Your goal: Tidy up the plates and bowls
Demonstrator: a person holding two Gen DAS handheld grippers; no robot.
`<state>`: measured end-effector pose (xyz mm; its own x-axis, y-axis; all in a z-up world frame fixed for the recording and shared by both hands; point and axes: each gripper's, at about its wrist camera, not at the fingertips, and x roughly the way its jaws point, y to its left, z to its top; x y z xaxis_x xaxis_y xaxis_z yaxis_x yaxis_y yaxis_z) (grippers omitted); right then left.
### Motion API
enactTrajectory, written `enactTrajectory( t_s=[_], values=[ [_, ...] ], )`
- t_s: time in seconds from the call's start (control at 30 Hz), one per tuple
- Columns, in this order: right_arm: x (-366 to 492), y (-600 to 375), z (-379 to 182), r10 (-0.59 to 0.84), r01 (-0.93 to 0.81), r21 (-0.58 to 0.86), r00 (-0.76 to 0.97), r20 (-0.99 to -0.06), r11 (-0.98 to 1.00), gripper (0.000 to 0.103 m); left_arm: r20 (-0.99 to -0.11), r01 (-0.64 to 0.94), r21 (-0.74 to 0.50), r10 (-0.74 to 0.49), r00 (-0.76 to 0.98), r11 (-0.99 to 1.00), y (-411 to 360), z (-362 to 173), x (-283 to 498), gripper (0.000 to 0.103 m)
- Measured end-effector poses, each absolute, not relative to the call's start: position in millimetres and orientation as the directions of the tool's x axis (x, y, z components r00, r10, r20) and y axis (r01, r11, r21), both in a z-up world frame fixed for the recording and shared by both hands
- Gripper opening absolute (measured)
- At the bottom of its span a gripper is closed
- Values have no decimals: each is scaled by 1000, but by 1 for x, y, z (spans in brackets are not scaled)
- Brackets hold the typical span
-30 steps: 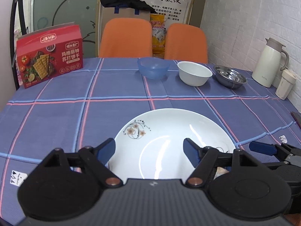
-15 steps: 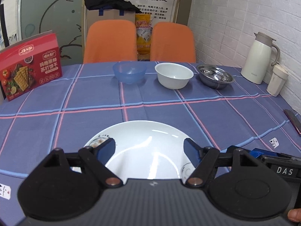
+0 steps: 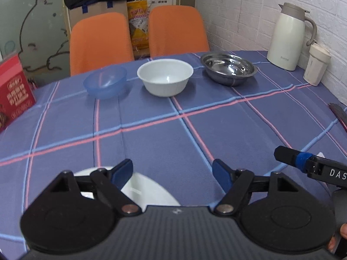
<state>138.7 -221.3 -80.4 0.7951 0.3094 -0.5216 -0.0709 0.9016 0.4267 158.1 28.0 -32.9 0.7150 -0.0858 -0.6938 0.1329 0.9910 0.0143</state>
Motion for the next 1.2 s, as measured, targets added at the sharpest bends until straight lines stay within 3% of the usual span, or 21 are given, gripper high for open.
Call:
enactTrajectory(
  t_s=[0.33,0.57,0.87,1.2],
  values=[
    [226,-237,-34,289,-140,351,860,-421,926,89,-662,153,31,-94,744,988,9,-4,213,75],
    [269,-249,-45,257,-123,283,821,-509,951,89,-608,242,-42,-217,764,969,-18,6,307,75],
    [305,-247,-49,242,-138,219,782,-574,966,89,-693,245,-153,-280,664,957,-49,-15,434,75],
    [382,-225,-68,219,-166,143,720,-659,976,89,-778,244,-151,-267,568,958,-67,-54,491,74]
  ],
)
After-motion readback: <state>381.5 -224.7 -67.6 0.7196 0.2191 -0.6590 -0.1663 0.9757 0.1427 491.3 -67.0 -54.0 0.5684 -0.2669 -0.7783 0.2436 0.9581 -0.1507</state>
